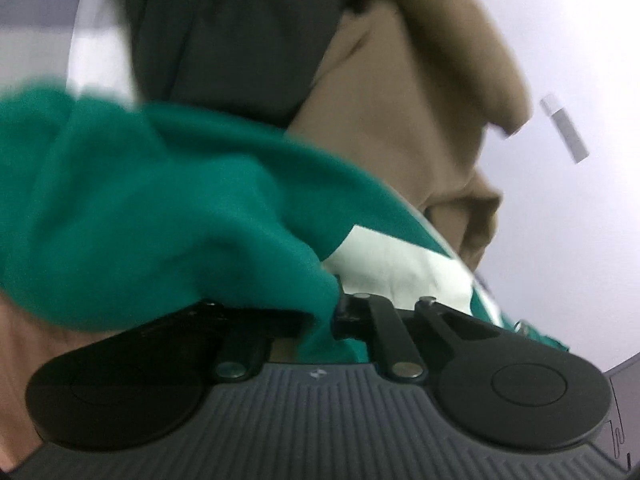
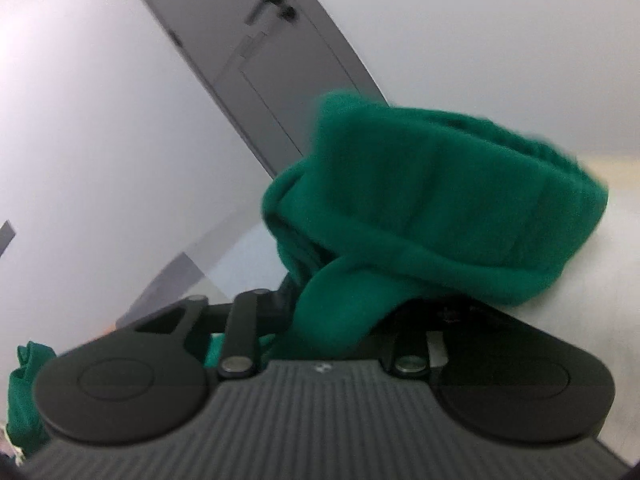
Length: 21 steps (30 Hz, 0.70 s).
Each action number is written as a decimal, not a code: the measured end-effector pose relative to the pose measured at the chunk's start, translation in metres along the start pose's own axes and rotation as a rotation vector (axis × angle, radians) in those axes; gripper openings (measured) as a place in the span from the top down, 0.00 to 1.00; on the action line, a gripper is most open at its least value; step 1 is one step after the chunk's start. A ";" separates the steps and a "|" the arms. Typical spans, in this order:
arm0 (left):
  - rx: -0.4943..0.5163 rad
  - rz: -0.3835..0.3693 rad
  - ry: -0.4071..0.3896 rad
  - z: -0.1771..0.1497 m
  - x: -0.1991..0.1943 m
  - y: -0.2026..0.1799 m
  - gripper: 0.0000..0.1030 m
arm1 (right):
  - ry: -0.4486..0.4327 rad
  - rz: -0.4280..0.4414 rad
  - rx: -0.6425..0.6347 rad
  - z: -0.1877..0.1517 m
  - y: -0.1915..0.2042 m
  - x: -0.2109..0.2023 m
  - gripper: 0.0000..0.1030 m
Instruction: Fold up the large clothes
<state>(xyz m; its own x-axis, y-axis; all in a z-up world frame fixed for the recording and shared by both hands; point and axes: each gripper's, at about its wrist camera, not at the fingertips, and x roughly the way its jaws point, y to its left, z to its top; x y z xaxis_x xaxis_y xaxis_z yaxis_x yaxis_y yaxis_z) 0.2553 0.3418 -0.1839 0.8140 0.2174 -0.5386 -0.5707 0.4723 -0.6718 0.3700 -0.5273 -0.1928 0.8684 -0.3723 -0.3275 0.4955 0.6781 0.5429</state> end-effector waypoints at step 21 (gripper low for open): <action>0.232 -0.026 -0.103 0.042 -0.038 0.007 0.88 | 0.175 -0.201 0.153 0.011 -0.040 -0.049 0.61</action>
<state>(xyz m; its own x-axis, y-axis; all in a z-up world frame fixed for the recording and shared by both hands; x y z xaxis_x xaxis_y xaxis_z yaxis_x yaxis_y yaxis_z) 0.2251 0.3731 -0.1469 0.8414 0.2828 -0.4605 -0.5191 0.6599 -0.5432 0.3081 -0.5430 -0.1900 0.7426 -0.3656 -0.5611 0.6658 0.4936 0.5596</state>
